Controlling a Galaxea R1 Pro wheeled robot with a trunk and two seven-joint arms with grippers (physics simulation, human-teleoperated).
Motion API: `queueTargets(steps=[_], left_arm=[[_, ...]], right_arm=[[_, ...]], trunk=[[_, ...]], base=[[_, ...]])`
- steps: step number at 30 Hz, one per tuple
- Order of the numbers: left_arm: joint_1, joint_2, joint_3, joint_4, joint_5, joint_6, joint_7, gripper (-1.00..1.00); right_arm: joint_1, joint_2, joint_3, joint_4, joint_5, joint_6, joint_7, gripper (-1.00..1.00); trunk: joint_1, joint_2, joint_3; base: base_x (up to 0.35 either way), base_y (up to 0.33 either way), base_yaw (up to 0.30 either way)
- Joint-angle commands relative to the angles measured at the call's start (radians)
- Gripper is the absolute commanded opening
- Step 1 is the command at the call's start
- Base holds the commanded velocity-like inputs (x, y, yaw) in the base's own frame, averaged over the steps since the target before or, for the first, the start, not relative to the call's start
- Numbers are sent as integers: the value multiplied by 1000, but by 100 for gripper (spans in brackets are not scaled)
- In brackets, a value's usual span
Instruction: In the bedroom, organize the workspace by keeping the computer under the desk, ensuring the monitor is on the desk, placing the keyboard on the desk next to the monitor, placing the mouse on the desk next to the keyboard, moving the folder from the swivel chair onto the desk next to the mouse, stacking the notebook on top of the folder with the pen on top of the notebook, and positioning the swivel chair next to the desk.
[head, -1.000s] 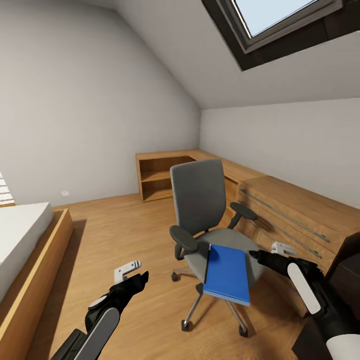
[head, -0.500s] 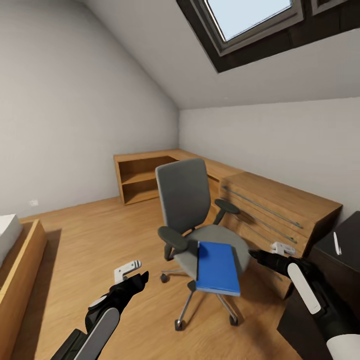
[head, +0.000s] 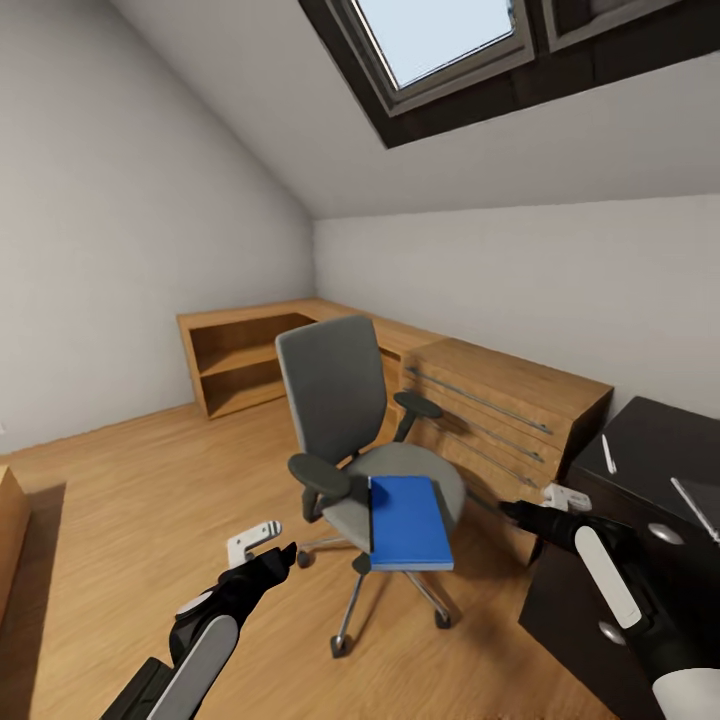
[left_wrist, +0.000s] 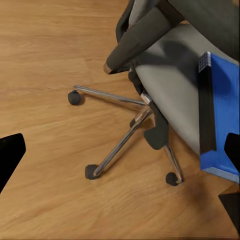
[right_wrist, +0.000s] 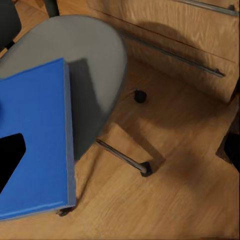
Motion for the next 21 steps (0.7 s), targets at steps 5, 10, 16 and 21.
queueTargets(steps=[5, 10, 16, 21], left_arm=[[-1, 1, -2, -2, 7, 1, 8, 100], [-1, 1, -2, -2, 7, 1, 8, 100], [-1, 1, -2, -2, 7, 1, 8, 100], [-1, 1, -2, -2, 7, 1, 8, 100]], right_arm=[[-1, 0, 0, -1, -10, 4, -7, 100], [-1, 0, 0, -1, -11, 4, -7, 100], [-1, 1, 1, 0, -11, 4, -7, 100], [-1, 0, 0, 1, -11, 4, -7, 100]], trunk=[[0, -1, -1], [0, -1, -3], [0, -1, -3], [0, -1, -3]], base=[[-1, 3, -297], [0, 1, -213], [0, 0, -29], [-5, 40, -4]])
